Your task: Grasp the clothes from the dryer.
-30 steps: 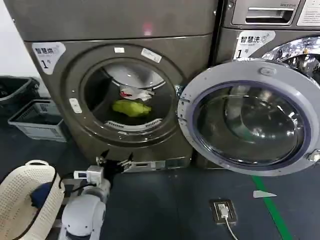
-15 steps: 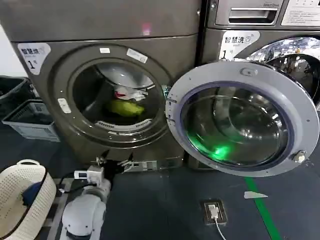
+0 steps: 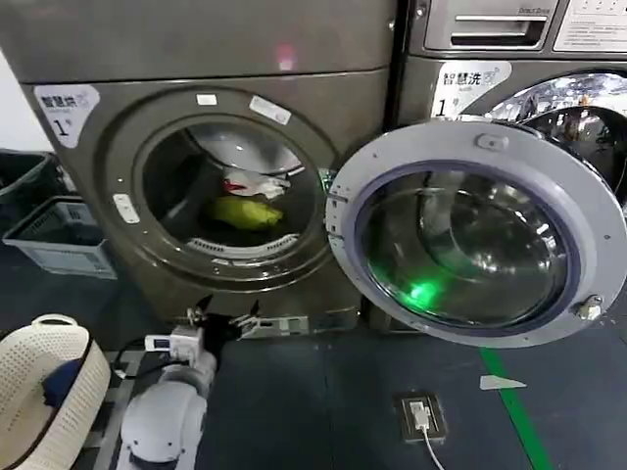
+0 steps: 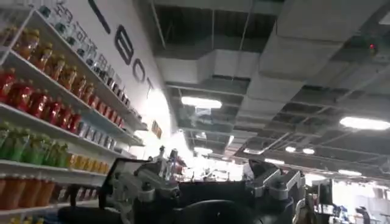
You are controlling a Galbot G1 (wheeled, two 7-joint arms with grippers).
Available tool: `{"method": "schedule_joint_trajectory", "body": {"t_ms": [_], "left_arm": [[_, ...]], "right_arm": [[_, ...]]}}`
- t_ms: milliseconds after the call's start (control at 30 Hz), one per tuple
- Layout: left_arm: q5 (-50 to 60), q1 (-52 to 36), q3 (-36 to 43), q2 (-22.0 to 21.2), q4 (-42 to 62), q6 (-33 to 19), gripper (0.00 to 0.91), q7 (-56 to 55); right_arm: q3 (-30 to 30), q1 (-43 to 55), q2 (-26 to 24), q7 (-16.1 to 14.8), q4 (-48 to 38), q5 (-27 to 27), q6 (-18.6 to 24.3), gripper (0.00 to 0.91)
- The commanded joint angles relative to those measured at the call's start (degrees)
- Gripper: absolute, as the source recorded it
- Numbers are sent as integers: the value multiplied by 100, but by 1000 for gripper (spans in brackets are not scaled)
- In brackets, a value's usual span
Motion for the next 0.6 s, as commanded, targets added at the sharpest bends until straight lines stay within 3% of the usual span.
{"method": "schedule_joint_trajectory", "body": {"t_ms": [33,600], "left_arm": [[10,2,11,-8,2,281,907,11],[20,23,41,-55,-9,281,907,-144]], "right_arm": [[17,-11,1,-15,-9,49,55,907],[34,-48,3,10,-111,60,76,907]]}}
